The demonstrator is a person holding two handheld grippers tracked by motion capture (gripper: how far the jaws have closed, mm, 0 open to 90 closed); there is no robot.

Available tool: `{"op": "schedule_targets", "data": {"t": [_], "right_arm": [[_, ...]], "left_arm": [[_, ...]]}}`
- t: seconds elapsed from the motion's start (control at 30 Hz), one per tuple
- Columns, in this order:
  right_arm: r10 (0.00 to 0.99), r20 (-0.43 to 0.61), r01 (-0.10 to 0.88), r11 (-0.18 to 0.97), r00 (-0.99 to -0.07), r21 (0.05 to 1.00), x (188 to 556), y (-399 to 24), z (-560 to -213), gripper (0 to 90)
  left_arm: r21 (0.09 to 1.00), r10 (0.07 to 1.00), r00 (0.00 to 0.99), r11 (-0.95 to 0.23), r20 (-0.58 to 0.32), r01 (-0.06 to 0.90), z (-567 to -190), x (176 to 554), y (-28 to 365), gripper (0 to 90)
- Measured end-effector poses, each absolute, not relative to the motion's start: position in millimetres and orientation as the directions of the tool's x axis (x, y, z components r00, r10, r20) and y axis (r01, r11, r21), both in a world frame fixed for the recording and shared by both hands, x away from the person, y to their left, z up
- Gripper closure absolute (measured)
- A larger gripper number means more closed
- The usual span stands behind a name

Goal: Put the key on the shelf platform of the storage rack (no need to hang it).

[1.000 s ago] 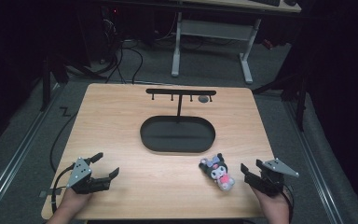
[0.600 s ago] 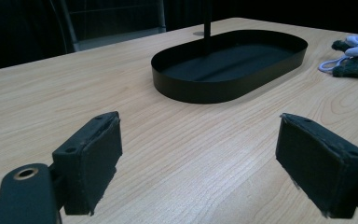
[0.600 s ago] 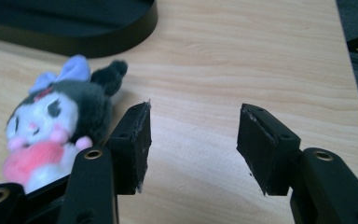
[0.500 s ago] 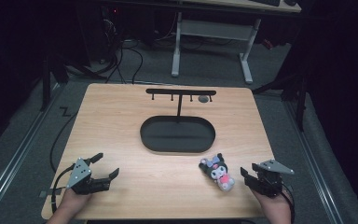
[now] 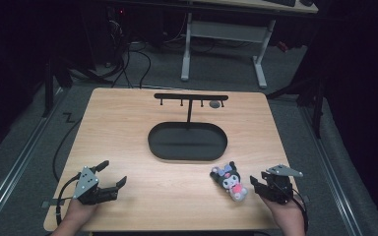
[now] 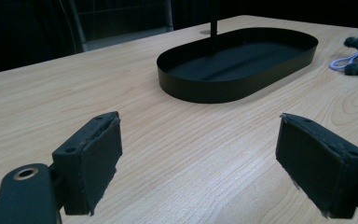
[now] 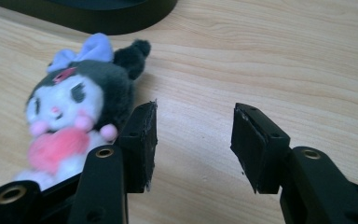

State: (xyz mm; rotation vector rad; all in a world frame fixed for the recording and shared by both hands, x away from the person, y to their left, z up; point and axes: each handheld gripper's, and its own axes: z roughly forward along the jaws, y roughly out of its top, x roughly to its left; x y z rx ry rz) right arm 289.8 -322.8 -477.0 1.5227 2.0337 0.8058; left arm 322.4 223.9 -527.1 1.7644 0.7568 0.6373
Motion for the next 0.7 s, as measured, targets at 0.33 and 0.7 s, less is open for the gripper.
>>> {"op": "schedule_targets", "data": {"t": [0.33,0.7], "right_arm": [[0.977,-0.059,0.766,0.197,-0.204,0.612,305.5,-319.7,-481.7,44.1],[0.962,-0.104,0.804,0.268,-0.251,0.531,332.0,-309.9,-475.7,41.4]], "left_arm": [[0.957,0.738,0.674,-0.216,0.032,0.191,-525.5,321.4,229.4,15.3],[0.958,0.733,0.679,-0.222,0.039,0.184,-525.5,316.8,229.8,15.3]]}}
